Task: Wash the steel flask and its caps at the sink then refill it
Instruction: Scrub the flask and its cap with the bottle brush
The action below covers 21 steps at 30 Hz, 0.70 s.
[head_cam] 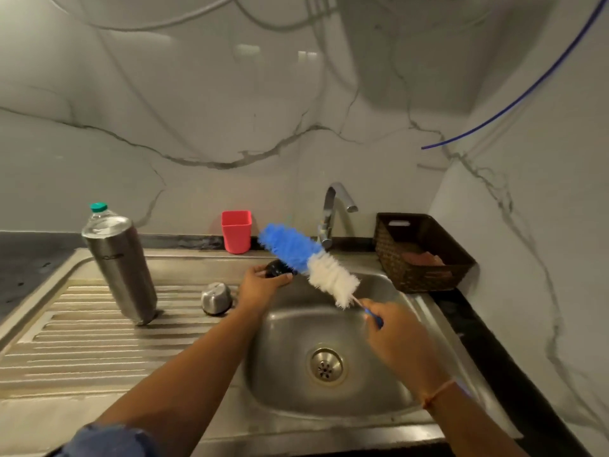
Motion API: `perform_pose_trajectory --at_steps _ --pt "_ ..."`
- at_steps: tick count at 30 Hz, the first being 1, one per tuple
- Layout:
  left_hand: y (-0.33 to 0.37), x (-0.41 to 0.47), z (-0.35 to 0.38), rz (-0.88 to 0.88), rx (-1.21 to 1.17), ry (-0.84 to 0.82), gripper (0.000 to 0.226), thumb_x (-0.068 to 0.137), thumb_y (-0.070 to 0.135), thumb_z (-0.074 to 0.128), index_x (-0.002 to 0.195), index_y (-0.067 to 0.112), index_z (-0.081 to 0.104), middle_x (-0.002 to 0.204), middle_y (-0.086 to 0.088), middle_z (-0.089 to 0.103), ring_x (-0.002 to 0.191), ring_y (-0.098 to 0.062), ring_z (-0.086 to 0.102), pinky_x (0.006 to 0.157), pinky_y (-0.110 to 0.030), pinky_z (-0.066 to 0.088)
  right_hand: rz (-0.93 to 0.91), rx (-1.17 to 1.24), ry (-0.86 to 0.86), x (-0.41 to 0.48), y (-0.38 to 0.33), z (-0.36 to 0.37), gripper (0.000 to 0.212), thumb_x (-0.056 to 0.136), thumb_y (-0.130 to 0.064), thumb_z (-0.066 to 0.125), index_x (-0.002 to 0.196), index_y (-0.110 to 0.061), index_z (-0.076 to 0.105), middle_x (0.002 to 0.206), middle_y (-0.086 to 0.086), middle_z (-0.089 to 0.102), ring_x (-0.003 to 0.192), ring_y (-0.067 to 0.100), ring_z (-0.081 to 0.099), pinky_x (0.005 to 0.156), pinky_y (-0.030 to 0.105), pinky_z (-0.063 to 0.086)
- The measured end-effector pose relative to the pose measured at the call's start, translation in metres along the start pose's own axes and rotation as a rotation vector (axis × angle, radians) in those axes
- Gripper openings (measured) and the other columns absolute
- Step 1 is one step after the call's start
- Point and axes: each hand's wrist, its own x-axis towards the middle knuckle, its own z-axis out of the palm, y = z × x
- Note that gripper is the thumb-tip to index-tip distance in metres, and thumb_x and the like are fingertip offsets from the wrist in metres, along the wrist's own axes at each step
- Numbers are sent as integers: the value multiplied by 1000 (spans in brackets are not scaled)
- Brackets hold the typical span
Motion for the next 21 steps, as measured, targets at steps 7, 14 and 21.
perform_pose_trajectory --at_steps 7,14,21 --pt "15 -30 36 157 127 -44 44 69 5 82 102 18 56 95 5 64 88 -11 60 69 -17 47 -49 -83 -90 13 14 -17 40 95 -19 40 135 -22 49 123 3 60 110 21 57 90 28 44" --pt "15 -25 34 91 82 118 40 67 4 83 88 20 54 104 -4 66 94 -21 62 91 -38 50 -149 -100 -239 13 18 -29 35 97 -19 38 128 -22 54 114 4 66 104 20 60 85 28 45" --pt "18 -26 41 276 226 62 55 67 6 84 114 9 55 105 4 58 96 -13 58 78 -20 45 -92 -80 -199 34 11 -26 32 97 -19 39 123 -20 57 103 6 68 96 24 62 75 29 46"
